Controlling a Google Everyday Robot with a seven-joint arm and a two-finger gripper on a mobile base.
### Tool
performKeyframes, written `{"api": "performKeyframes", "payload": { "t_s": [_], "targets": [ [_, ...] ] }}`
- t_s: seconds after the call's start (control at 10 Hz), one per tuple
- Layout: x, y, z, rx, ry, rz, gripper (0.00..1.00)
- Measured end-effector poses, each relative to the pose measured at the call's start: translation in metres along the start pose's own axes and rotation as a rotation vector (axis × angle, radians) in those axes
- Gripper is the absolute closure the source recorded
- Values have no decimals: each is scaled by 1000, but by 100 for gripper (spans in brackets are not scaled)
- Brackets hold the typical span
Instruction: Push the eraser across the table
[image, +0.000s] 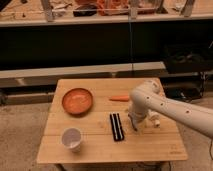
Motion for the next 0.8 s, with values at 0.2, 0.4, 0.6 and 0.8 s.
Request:
{"api": "performKeyframes", "payload": {
  "t_s": [0.2,0.4,0.6,0.8],
  "targets": [
    [-2,3,2,-6,-2,-12,47],
    [-3,4,2,-11,-3,-22,60],
    [-4,6,4,-18,-6,-37,64],
    [-9,5,7,-23,-11,-50,82]
  ]
}}
